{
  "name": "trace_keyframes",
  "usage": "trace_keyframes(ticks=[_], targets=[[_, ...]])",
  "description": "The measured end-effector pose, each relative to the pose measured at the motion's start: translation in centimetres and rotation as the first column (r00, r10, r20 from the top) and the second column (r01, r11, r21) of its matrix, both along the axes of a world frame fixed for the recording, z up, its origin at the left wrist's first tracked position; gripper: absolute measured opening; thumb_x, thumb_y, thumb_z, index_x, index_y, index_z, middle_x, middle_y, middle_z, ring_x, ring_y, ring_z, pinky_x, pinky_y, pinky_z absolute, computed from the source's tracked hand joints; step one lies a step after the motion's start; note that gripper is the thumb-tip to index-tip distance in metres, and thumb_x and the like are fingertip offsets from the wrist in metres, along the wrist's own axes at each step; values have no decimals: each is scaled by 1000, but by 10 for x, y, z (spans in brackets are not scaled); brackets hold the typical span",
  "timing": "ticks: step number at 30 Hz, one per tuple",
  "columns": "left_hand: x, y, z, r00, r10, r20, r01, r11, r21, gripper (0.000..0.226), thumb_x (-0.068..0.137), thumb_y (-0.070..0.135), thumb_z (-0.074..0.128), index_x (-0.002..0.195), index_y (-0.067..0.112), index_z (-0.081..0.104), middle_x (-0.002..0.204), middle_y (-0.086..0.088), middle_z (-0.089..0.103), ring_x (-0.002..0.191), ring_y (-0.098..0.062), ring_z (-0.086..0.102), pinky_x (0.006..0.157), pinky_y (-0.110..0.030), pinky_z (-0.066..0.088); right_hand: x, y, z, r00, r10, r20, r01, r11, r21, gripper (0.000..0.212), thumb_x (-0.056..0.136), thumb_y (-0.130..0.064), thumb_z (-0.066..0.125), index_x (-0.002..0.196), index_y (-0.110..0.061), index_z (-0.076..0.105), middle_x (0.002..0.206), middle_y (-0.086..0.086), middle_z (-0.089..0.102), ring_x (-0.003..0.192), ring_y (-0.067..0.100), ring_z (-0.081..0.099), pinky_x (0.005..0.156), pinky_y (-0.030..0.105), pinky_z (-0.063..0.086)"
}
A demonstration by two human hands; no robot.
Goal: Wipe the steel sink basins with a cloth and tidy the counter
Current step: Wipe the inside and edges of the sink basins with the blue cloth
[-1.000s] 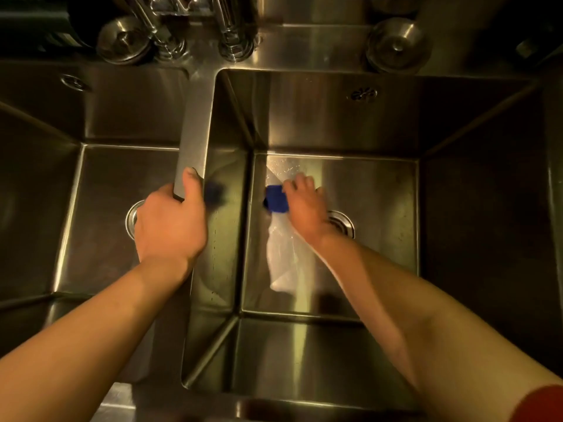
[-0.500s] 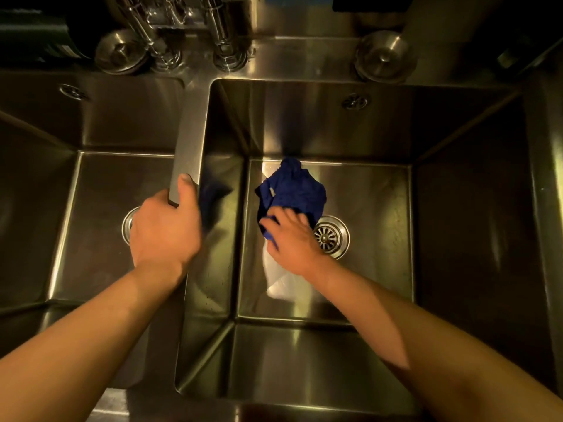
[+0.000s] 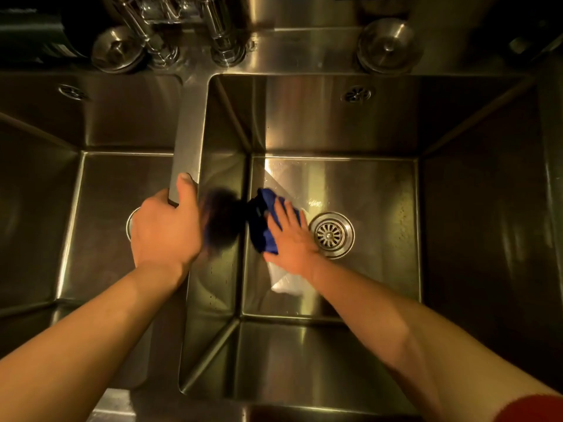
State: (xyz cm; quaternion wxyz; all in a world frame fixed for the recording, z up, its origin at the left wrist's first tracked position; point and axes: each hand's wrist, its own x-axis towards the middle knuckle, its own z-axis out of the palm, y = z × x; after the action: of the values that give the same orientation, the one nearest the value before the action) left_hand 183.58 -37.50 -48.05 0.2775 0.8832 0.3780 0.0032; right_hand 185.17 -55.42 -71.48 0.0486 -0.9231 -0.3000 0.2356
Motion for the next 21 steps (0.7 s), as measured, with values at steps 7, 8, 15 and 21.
trace_keyframes(ticks=[7, 8, 15, 21], targets=[[1, 0, 2, 999, 3, -52, -5, 999, -36, 73, 93, 75, 25, 81, 14, 62, 77, -10, 63, 83, -37, 60, 82, -55, 51, -88, -49, -14, 907, 420, -24, -412, 900, 143, 60, 100, -23, 50, 158, -19, 32, 169, 12, 11, 154, 35, -7, 125, 56, 9], [1, 1, 2, 999, 2, -50, -4, 999, -38, 73, 93, 75, 25, 81, 13, 62, 77, -10, 63, 82, -36, 59, 81, -54, 51, -90, -65, -14, 893, 449, -37, -435, 881, 185, 67, 98, -20, 54, 159, -19, 27, 170, 11, 8, 155, 33, -7, 125, 54, 5], [0, 2, 2, 999, -12, -52, 9, 998, -58, 72, 94, 75, 25, 86, 14, 63, 81, -11, 64, 87, -39, 60, 86, -55, 51, -85, -200, -1, 968, 247, 46, -249, 968, 25, 64, 97, -14, 38, 160, -18, 28, 167, 10, 21, 154, 30, 21, 121, 48, 28], [-1, 2, 3, 997, -16, -70, 9, 995, -96, 74, 93, 77, 23, 101, 17, 67, 90, -12, 67, 93, -40, 63, 90, -57, 53, -15, -227, 5, 957, -290, 1, 284, 937, -205, 92, 93, -22, 59, 161, -13, -3, 169, 17, 2, 156, 38, 8, 125, 50, 15]])
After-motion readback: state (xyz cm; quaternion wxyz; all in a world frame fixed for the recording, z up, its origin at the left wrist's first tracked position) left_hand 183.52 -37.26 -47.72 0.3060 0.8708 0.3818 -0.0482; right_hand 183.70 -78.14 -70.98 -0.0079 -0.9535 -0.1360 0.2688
